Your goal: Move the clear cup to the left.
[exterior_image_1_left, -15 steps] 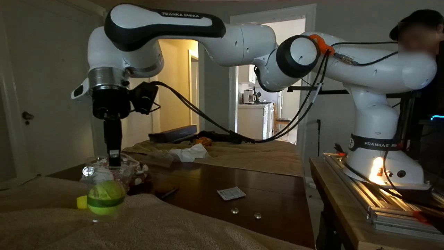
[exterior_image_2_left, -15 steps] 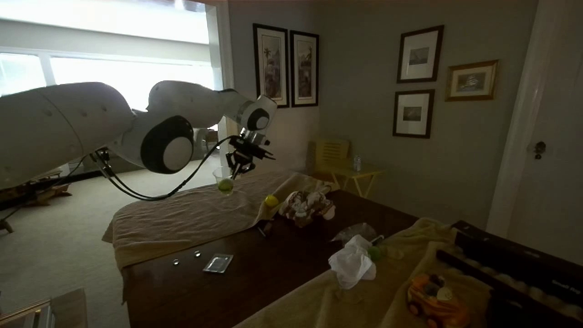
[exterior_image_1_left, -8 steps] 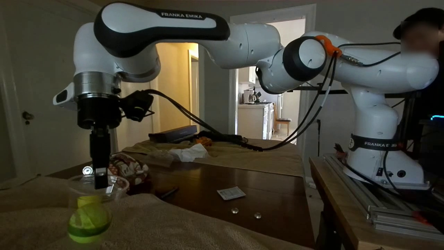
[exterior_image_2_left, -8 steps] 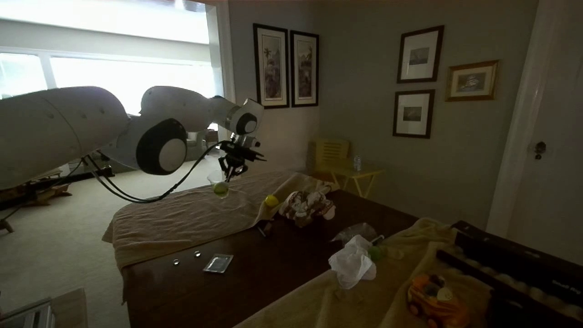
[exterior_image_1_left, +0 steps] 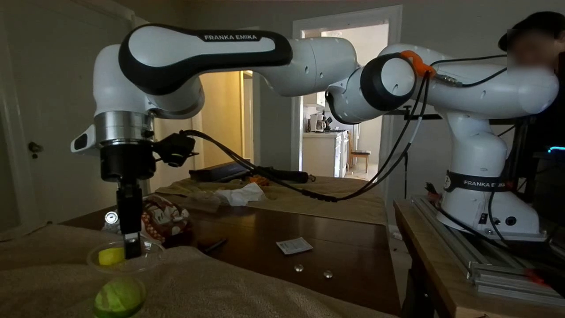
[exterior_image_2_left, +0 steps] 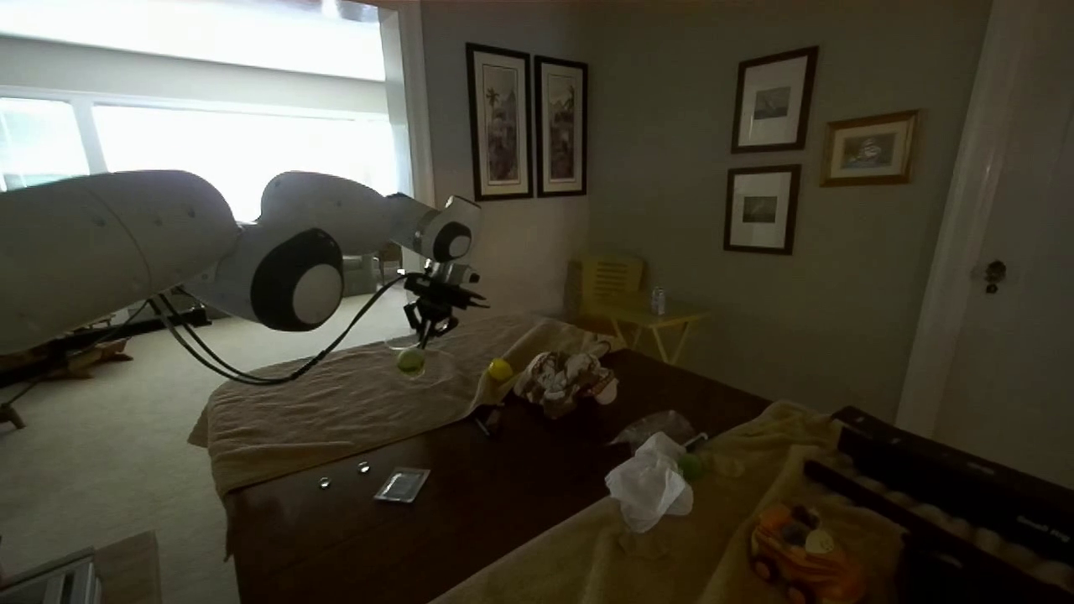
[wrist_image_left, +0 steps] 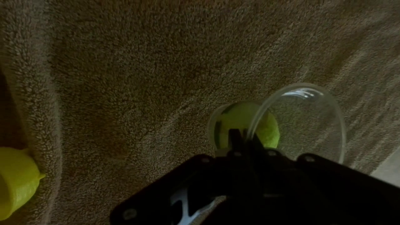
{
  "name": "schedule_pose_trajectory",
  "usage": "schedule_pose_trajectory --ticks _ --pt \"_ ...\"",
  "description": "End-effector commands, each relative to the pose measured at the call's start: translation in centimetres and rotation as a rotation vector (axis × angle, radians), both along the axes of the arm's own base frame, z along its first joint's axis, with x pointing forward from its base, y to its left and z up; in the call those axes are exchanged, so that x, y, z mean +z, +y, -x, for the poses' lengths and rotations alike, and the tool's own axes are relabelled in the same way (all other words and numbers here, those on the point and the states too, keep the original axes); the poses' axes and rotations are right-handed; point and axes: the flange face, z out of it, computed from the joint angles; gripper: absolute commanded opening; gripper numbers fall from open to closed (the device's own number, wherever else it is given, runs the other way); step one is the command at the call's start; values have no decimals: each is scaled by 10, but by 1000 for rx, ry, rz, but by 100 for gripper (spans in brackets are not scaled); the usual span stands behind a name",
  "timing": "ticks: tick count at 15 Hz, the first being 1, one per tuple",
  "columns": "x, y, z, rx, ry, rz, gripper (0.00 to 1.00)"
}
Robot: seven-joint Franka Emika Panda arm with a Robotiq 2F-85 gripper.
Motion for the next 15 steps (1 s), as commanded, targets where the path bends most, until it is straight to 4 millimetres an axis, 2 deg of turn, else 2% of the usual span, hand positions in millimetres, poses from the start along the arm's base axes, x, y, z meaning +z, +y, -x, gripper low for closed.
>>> schedule_pose_trajectory --ticks 1,9,15 --pt "3 -1 2 -27 -7 61 1" --pt "-3 -1 2 -48 25 39 1" --pt "-21 3 8 -47 78 -4 1"
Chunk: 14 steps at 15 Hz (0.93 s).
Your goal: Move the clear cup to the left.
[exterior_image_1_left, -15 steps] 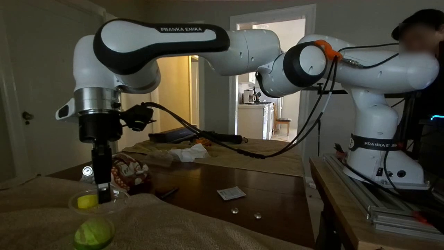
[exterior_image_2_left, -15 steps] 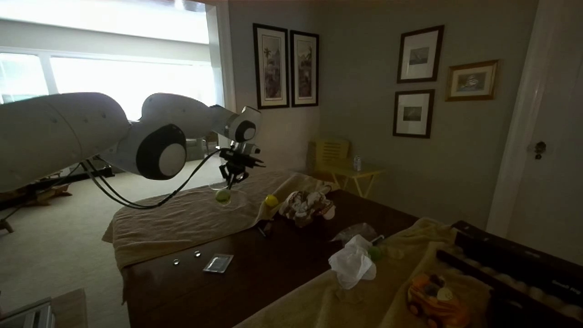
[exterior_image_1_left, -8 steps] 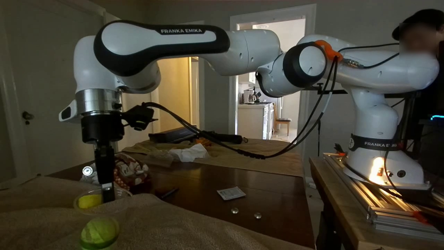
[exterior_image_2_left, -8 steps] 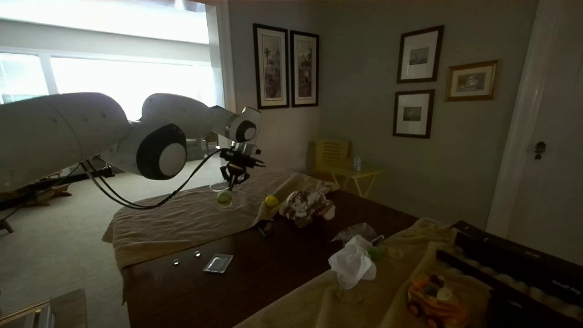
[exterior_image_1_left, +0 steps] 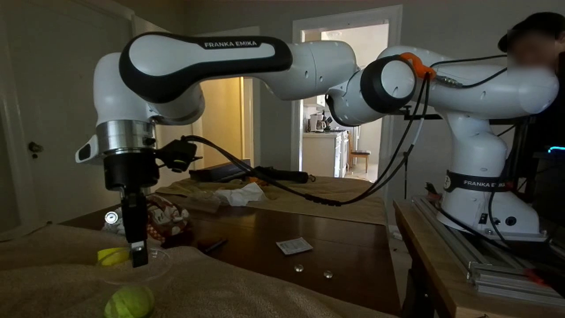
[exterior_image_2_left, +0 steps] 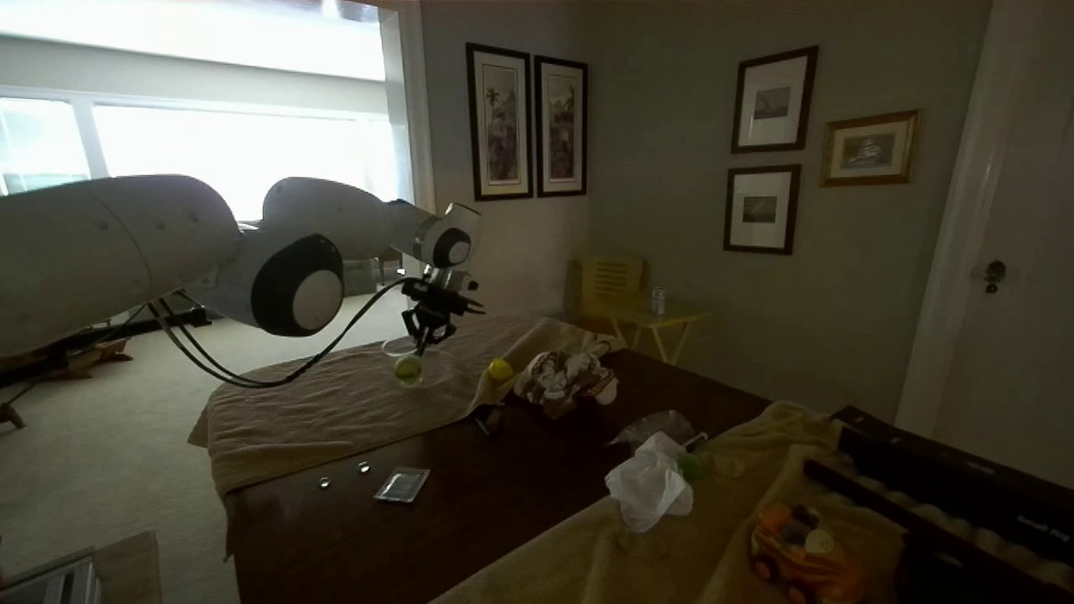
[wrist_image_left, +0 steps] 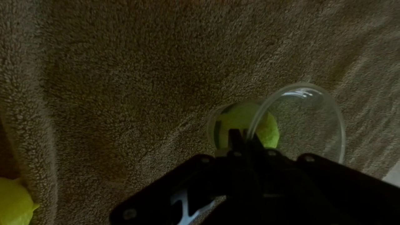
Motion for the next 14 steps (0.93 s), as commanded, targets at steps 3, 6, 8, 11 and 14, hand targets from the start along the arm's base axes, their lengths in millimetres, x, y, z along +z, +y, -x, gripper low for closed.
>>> schedule_pose_trajectory --ticks 3,6,8,11,14 --pt "-13 5 6 -29 61 -36 22" --pt "-12 6 7 -40 61 -30 44" --pt "-11 6 7 -41 63 -30 58" --pt "2 7 4 -39 34 -34 81" --pt "46 16 -4 -25 -72 -84 99"
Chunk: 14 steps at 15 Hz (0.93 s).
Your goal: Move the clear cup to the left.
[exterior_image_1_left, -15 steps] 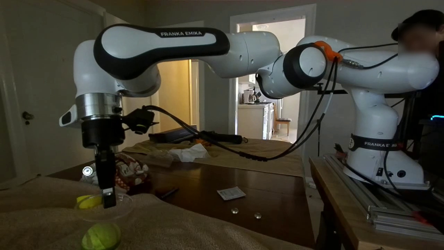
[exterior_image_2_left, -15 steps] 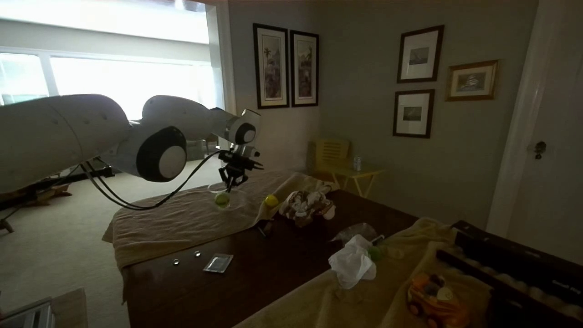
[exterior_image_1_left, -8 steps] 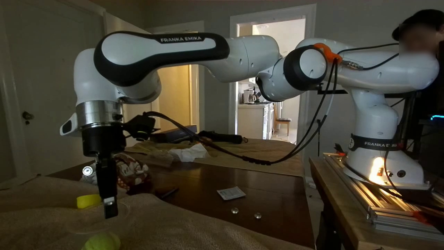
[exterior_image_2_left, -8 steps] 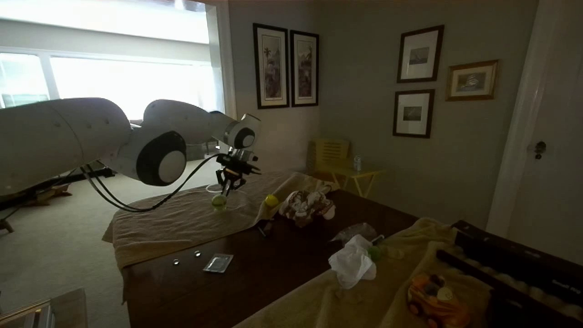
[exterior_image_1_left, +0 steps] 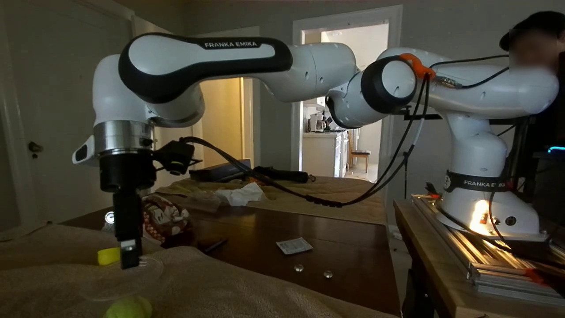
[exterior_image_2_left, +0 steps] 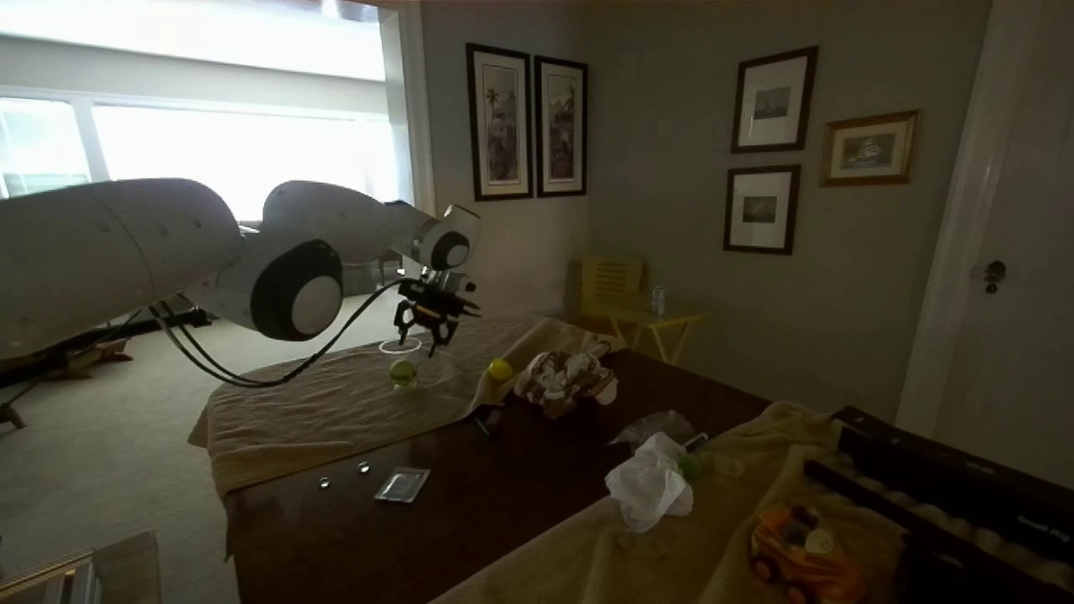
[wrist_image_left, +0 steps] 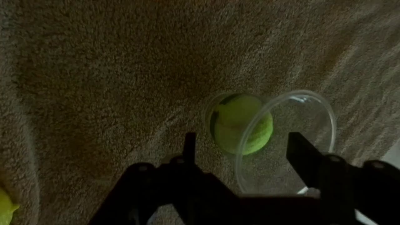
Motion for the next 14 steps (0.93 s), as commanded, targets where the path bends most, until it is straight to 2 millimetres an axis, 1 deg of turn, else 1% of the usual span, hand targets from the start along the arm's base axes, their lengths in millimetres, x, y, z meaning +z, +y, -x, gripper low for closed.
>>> schedule_pose_trajectory --ticks 1,3,4,5,6,7,9,13,14 --pt "60 11 -9 -2 -121 -65 100" --pt "93 15 -13 0 -205 -64 100" --pt "107 14 -16 -27 -258 -24 100" --pt "120 13 -20 -67 -306 -4 100" --pt "129 11 -24 -102 -343 5 100" --pt "134 10 -27 -141 -378 15 100" --pt "137 7 -30 -210 -421 80 100" --pt "134 3 -32 -356 -477 214 100" --pt "130 -2 -34 -287 -433 160 100"
